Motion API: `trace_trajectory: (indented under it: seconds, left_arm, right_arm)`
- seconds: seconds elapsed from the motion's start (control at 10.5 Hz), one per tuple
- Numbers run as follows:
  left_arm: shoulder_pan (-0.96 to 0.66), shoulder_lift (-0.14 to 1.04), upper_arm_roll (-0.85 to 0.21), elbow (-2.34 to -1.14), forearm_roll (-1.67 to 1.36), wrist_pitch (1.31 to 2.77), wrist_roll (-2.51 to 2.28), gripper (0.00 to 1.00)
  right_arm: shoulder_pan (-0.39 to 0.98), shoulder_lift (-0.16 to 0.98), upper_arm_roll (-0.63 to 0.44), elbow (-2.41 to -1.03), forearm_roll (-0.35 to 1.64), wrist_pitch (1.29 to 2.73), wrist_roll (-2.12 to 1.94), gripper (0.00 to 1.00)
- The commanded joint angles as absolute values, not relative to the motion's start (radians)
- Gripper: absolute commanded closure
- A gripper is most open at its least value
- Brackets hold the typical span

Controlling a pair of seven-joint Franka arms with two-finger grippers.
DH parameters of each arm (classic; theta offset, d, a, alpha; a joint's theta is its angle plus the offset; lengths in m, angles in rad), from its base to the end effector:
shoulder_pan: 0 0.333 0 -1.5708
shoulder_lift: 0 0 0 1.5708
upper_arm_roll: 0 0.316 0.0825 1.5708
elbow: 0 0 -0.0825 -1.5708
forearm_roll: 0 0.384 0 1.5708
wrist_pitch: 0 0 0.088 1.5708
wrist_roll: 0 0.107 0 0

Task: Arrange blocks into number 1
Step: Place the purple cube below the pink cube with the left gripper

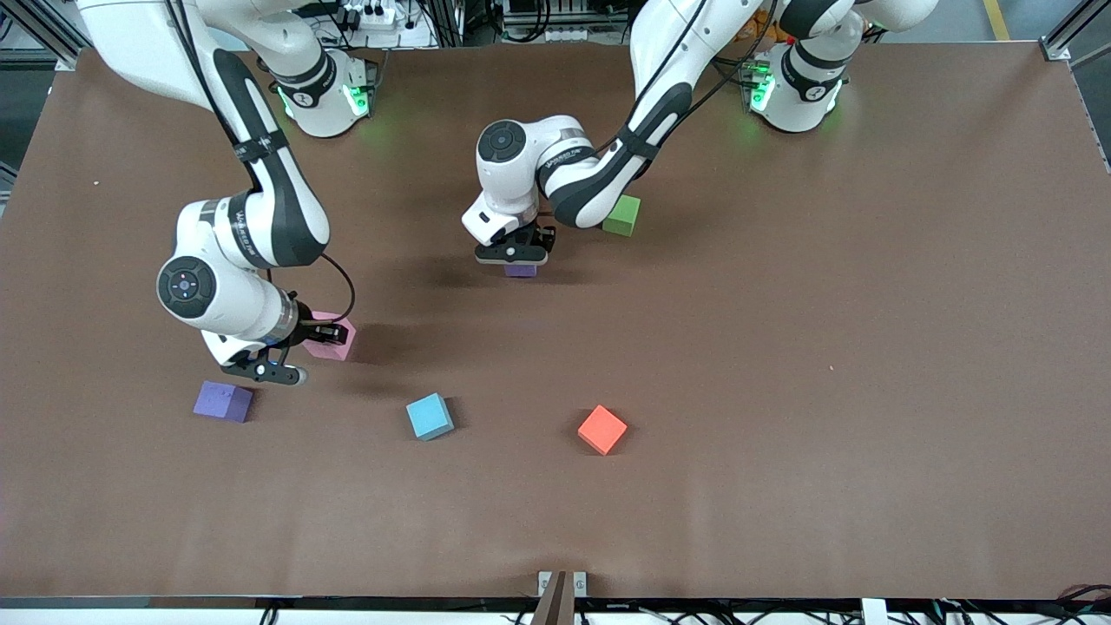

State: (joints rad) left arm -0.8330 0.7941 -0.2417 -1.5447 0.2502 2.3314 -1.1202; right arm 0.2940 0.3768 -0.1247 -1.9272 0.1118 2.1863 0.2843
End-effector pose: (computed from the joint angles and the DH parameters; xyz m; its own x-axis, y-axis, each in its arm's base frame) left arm 0.3623 -0.6068 0.1927 0.9983 -0.0541 0.0204 -0.0543 -0.9984 0.0134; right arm 0.5987 0.1096 0.2858 0.9770 -0.1763 -0.1203 -0.1780 -0.9840 -0.0039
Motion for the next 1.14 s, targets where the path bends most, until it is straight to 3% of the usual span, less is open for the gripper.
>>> trace_trajectory:
  seconds: [0.0,0.48,0.67,0.76,1.05]
  left_arm:
    - [-0.859,0.816,-0.233,-1.505,0.233,2.310,-1.135,1.00]
    - [-0.874,0.816,-0.233,-1.508,0.235,2.310,-1.143,1.00]
    - [-0.891,0.815,-0.230,-1.514,0.245,2.306,-1.144,0.67]
    - [-0.896,0.816,-0.229,-1.520,0.250,2.295,-1.156,0.01]
    - [-0.890,0.810,-0.222,-1.522,0.252,2.292,-1.169,0.00]
  right_arm:
    - [0.320,0.365,-0.135,-1.913,0.129,2.183,0.273,0.40]
    - [0.341,0.368,-0.135,-1.881,0.179,2.184,0.273,0.40]
    - [0.342,0.368,-0.135,-1.878,0.181,2.184,0.273,0.40]
    - [0.353,0.370,-0.135,-1.872,0.181,2.184,0.273,0.38]
    - [0.356,0.371,-0.133,-1.858,0.184,2.186,0.273,0.38]
